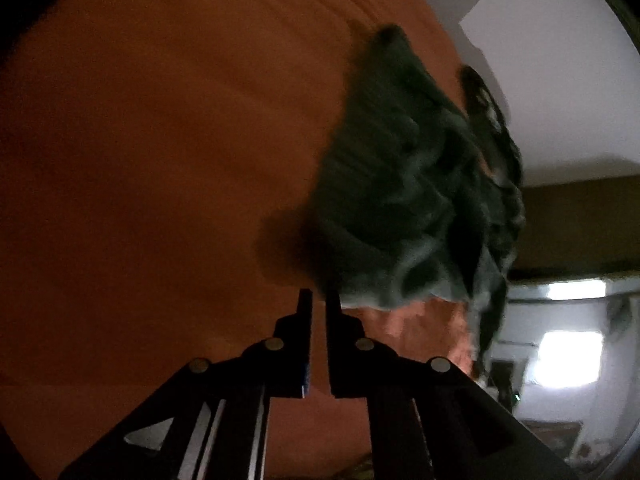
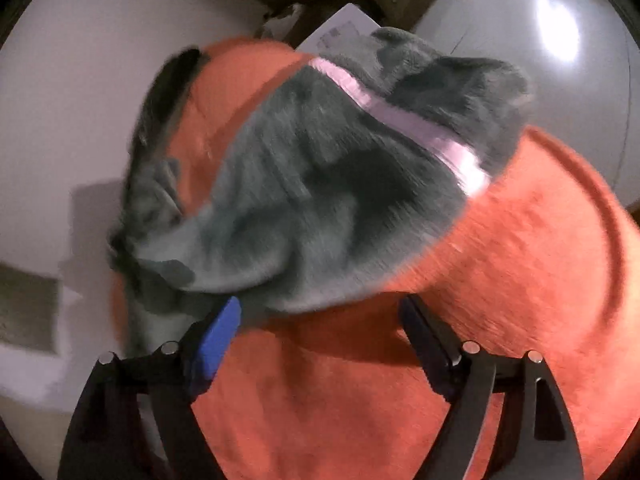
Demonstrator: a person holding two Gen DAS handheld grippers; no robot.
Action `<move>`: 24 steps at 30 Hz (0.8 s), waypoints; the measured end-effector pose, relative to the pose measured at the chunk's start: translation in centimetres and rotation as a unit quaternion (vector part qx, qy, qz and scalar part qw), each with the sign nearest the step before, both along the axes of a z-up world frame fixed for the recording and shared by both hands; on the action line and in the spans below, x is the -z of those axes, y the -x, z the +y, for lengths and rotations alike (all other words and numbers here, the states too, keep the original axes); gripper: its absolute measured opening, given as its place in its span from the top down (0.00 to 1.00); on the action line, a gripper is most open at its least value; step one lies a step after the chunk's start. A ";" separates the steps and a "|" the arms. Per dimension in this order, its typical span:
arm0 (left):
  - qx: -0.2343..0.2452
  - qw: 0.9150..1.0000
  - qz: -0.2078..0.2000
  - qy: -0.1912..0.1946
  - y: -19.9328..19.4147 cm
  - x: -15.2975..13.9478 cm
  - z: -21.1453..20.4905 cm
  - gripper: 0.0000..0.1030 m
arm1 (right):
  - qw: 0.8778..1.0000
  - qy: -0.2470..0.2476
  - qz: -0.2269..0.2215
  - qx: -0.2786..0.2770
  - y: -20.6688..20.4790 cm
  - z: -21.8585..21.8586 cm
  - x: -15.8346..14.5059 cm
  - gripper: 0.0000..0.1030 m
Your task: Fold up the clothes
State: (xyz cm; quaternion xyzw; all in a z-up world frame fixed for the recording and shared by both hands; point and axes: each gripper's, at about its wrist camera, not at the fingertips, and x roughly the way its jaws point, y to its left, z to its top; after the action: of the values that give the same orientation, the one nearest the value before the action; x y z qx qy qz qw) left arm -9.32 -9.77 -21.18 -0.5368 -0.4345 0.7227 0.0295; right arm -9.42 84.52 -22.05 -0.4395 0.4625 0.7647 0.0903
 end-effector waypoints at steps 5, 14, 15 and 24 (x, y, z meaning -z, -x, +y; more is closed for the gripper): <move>0.008 0.999 -0.042 0.022 2.8 2.5 3.1 0.44 | 1.000 0.002 0.000 0.025 2.6 1.5 -0.6 0.88; -0.117 0.992 0.014 0.036 4.5 1.7 2.1 0.75 | 0.991 -0.114 0.065 0.033 2.1 1.2 -15.3 0.90; -0.126 0.991 0.019 0.034 4.4 1.5 1.8 0.78 | 0.991 -0.111 0.070 0.033 2.5 1.4 -17.1 0.90; -0.158 0.984 0.041 0.077 1.8 -1.7 -3.0 0.86 | 0.991 -0.116 -0.030 -0.056 20.2 6.3 -19.1 0.85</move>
State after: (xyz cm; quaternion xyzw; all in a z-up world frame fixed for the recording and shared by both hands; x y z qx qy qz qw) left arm -11.13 -12.80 -19.44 -0.4320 -0.4556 0.7707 -0.1087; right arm -29.64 90.78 -2.98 -0.4744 0.3425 0.8032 0.1116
